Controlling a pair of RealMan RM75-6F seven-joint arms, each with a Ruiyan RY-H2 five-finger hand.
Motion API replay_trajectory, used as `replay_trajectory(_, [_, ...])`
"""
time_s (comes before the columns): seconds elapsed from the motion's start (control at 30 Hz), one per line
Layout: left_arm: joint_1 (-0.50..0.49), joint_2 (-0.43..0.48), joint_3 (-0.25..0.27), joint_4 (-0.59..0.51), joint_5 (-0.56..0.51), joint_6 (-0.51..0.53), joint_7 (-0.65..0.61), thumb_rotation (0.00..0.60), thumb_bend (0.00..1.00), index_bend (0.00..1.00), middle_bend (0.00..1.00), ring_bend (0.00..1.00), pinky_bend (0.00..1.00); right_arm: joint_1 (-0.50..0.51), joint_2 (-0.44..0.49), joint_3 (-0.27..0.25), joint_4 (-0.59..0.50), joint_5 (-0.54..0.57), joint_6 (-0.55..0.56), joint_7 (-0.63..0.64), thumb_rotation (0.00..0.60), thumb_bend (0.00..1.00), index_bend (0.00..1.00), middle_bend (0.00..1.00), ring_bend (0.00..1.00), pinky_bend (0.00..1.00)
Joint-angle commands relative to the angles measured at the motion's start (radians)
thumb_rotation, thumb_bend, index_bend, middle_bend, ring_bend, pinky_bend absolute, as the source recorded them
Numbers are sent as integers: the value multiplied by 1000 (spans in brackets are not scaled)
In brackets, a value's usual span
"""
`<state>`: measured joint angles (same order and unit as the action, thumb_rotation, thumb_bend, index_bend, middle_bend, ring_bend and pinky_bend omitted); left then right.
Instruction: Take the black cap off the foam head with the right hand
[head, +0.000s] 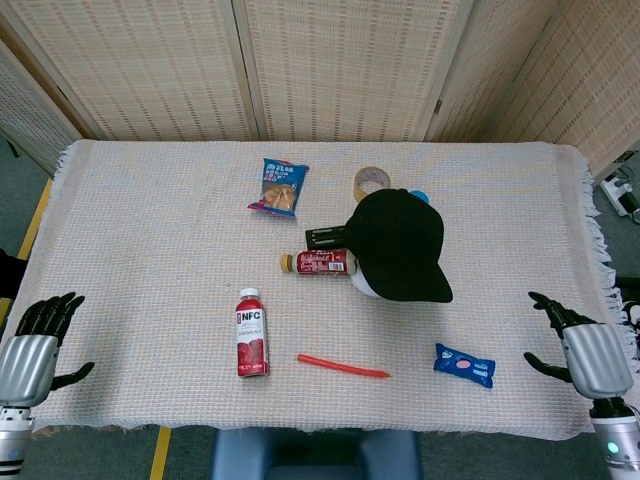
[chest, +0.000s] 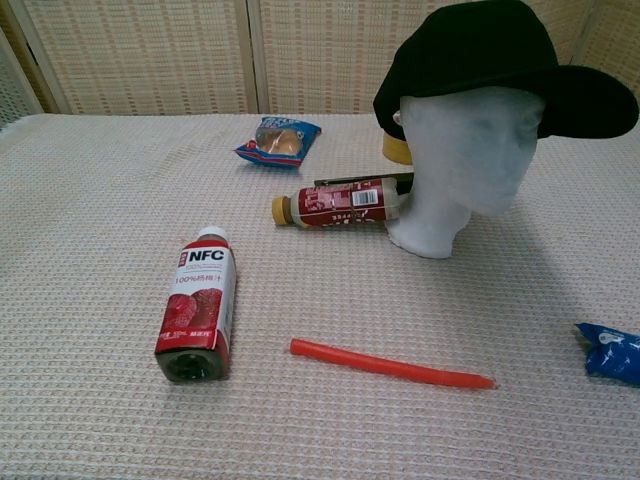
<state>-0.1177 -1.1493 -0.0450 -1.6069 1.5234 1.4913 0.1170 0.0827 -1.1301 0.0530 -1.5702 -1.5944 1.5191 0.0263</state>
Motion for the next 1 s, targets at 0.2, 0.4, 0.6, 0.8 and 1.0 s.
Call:
replay_trajectory(0.2, [-4, 4, 0, -6, 12, 3, -5, 600, 13, 154, 142, 125, 149, 75, -15, 56, -24, -53, 4, 4, 600, 47, 227, 358, 708, 808])
replay_trajectory(0.4, [-3, 10, -1, -14, 12, 7, -11, 600, 13, 160, 143, 126, 149, 144, -39, 89, -97, -69, -41, -30, 600, 47, 248, 366, 757, 828])
replay_trajectory(0.6, [-1, 22, 7, -24, 5, -5, -23, 600, 12, 165, 143, 126, 150, 201, -104, 125, -120, -51, -73, -79, 600, 51, 283, 382, 776, 838])
replay_trajectory(0.8, [2, 42, 6, -33, -23, -22, -31, 600, 12, 171, 143, 127, 152, 250, -172, 143, -88, -19, -113, -87, 600, 58, 289, 395, 781, 854])
replay_trajectory(1.0, [3, 51, 8, -39, -19, -22, -37, 600, 13, 170, 143, 127, 152, 286, -255, 160, -26, -17, -103, -78, 600, 90, 327, 427, 784, 860])
